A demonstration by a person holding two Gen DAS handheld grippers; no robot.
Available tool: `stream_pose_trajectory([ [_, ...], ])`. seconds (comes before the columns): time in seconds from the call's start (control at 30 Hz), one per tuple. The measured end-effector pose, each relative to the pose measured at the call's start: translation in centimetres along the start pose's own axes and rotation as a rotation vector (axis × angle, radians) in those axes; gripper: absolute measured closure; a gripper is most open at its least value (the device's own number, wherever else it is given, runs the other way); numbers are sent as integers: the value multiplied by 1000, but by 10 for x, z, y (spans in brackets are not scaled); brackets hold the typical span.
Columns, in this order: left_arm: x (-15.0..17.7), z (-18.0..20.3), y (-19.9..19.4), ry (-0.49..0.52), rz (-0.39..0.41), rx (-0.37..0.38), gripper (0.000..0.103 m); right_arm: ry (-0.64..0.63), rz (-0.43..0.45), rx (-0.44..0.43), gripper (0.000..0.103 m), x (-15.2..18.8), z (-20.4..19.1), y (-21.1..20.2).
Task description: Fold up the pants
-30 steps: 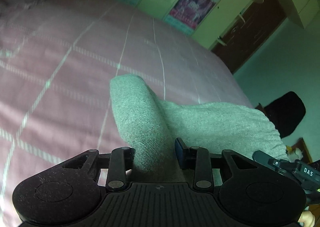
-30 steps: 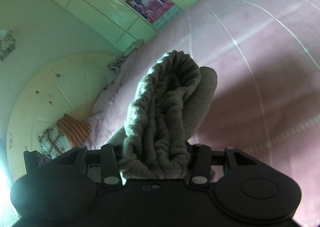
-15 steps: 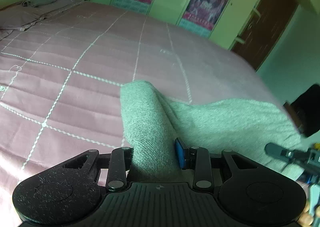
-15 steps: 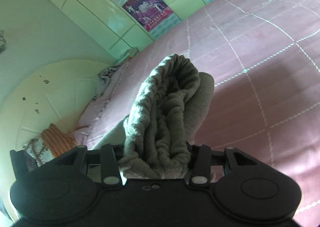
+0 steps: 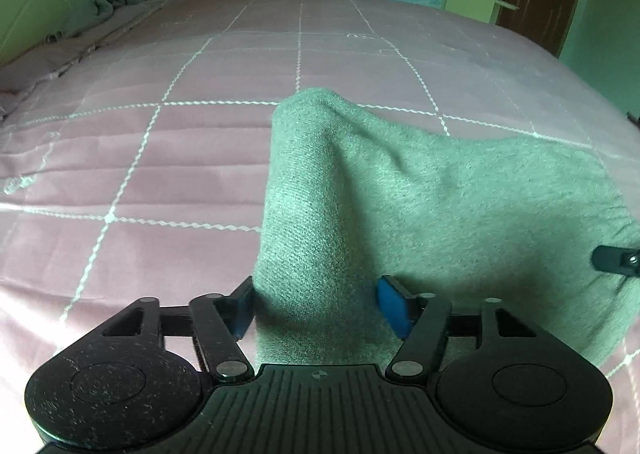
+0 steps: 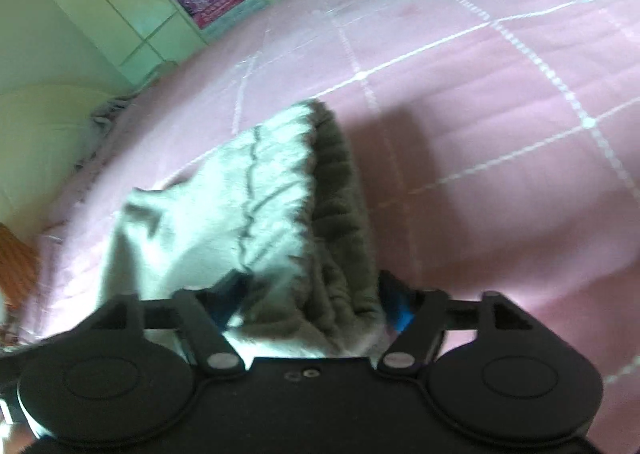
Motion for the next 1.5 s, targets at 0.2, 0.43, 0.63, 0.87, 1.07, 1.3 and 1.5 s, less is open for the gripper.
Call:
stream_pose_trajectory([
  [0.2,6,7,-39,55,125,-109,36,-153,93,171,24,2,-20,-36],
  [0.43,15,27,-21,129,29,-101,36,-502,152,294,62,51,-85,-43],
  [0.63,36,16,-9,55,20,-38,29,-612,54,448,66,89,-58,-1],
  [0.87,40,18,-19,29,8,-24,29,-569,82,439,62,97,-55,-3],
  [1.07,33,25,-37,23,73,-13,29,-507,134,409,64,93,-66,-22],
  [1.3,-19,23,-13,42,62,-71,28,-597,175,479,64,38,-71,-35],
  [1.5,-61,5,38,3,-33,-88,15,-625,128,537,65,-22,-53,-17],
])
Point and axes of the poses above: each gripper's, at about its wrist camera, not at the fingertips, and y roughly the way its jaws point, z to its right, x to its underside, the point moved 3 cm from there along y, roughly the way its jaws point, and after that the axes turned 10 degrees about -z, right-handed, at the moved point
